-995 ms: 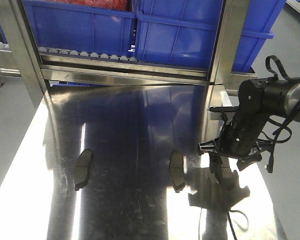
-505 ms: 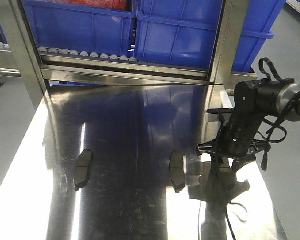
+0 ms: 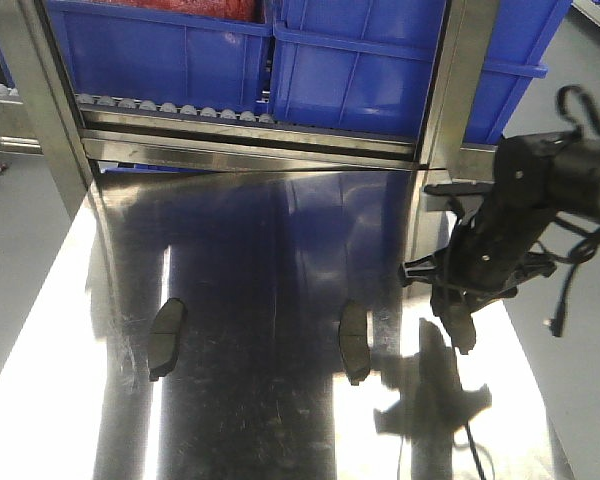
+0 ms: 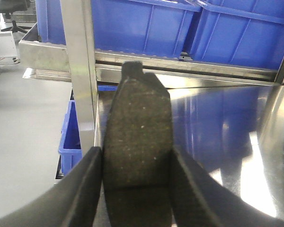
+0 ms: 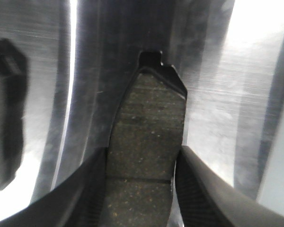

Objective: Move and align brake pads A on conveyor
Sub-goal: 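Lift the brake pad off the tray with the right gripper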

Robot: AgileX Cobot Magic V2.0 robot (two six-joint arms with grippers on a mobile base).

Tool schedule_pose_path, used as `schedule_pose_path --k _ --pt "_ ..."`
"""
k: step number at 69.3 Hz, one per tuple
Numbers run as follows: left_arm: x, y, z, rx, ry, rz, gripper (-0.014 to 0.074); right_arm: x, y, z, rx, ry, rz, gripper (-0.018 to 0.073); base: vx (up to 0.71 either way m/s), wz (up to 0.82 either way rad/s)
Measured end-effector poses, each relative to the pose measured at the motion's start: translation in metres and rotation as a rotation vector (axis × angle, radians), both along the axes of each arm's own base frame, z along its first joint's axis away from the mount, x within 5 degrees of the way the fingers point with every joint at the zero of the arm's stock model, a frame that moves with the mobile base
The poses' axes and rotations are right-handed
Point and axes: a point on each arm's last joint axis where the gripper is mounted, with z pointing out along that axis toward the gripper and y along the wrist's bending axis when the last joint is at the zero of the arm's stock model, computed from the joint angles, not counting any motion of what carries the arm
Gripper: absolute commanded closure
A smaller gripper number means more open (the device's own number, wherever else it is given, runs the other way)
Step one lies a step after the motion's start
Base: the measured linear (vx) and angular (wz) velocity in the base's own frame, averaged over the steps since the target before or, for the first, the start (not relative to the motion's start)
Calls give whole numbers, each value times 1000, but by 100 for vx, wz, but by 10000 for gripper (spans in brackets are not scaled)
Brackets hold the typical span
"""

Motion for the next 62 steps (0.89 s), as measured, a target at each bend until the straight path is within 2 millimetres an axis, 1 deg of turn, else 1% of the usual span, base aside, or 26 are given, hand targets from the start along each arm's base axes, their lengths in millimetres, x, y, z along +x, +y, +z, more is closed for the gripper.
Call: schedule_pose_path --k 3,6,16,31,41,46,56,62 --pt "0 0 0 0 0 0 602 -7 -2 12 5 -44 6 569 0 0" --pt "0 0 0 0 0 0 602 -15 -4 18 5 -73 8 569 0 0" --pt "0 0 0 0 0 0 602 -48 -13 49 15 -201 17 569 0 0" --pt "0 0 0 0 0 0 602 -110 -28 89 58 -418 13 569 0 0" --pt "0 0 0 0 0 0 602 -154 -39 106 94 -606 13 569 0 0" --pt "0 0 0 0 0 0 602 -175 -44 111 108 -697 22 568 0 0" --pt "0 0 0 0 0 0 602 -211 -52 113 135 -867 26 568 0 0" --pt "0 0 0 0 0 0 602 -229 -57 112 144 -957 30 566 0 0"
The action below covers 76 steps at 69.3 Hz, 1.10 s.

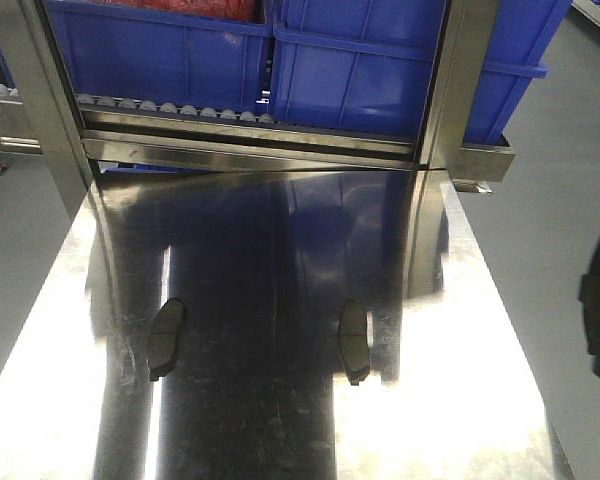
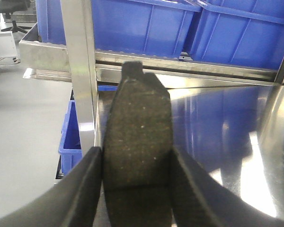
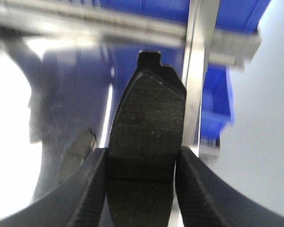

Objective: Move and align brake pads A on conveyor
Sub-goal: 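Lift the brake pad off the tray with the right gripper, then turn the base away from the tray holding both pads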

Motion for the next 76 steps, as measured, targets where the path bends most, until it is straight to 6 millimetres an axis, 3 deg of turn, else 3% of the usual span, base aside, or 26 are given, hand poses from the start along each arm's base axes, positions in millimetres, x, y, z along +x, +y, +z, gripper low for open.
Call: schedule_pose_path --k 11,20,76 --pt "0 0 0 0 0 0 602 -26 -7 -7 -17 -123 6 564 0 0" --pt "0 0 0 0 0 0 602 -34 -9 -12 -19 -164 8 564 0 0" --pt "0 0 0 0 4 0 602 -36 -10 -13 -22 -164 8 564 0 0"
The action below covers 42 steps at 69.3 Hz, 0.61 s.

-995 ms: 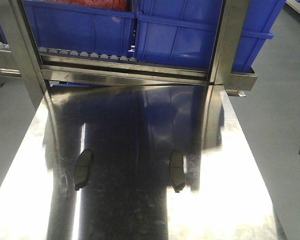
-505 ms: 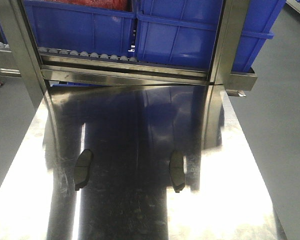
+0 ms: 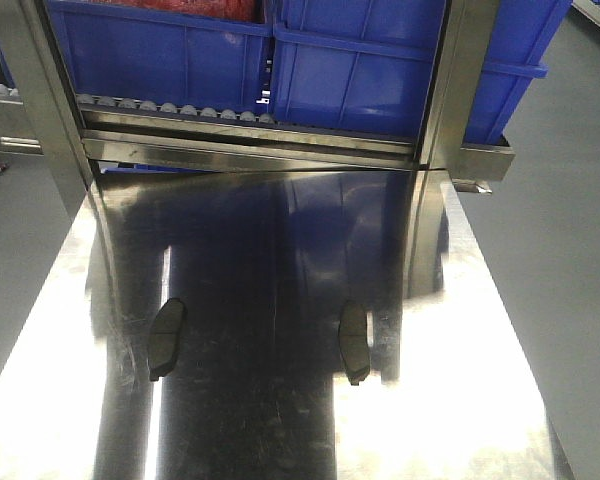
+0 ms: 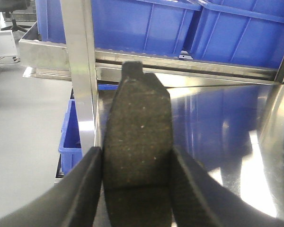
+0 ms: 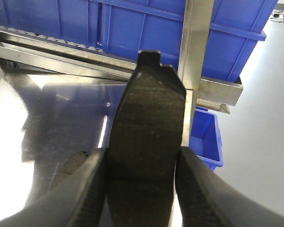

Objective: Move and align brake pads A on conveyor
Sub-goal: 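Turn the base away from the tray holding both pads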

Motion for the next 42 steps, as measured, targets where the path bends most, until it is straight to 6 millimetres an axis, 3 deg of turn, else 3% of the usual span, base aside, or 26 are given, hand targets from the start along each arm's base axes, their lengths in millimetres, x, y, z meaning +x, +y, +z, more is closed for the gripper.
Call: schedule_pose_path --k 26,42 --pt "0 0 0 -1 0 0 602 0 0 0 0 1 0 564 -1 4" --pt "0 0 0 -1 0 0 602 0 0 0 0 2 0 564 -12 52"
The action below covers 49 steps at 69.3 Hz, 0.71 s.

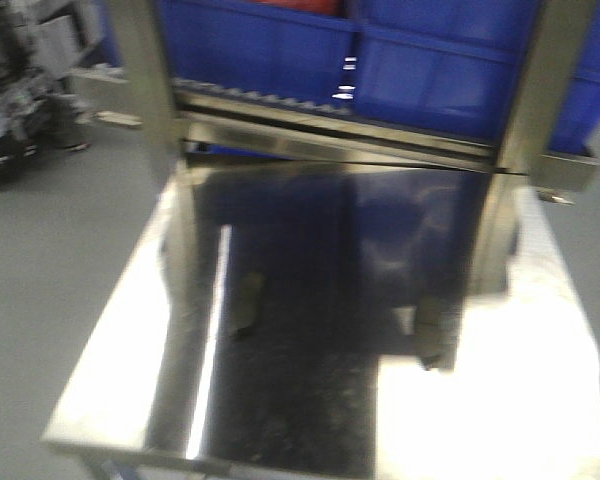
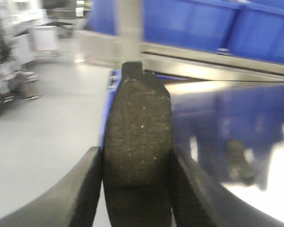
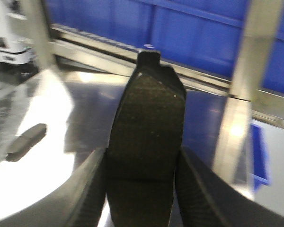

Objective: Move and align brake pads A on conveyor
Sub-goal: 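Turn the base away from the tray holding both pads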

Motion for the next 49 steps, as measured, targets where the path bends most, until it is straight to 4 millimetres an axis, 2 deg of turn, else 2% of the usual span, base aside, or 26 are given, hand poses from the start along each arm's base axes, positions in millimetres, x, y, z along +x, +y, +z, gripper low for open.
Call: schedule_pose_path --k 49 --pt "0 0 0 1 2 0 602 0 0 0 0 1 0 564 -23 91"
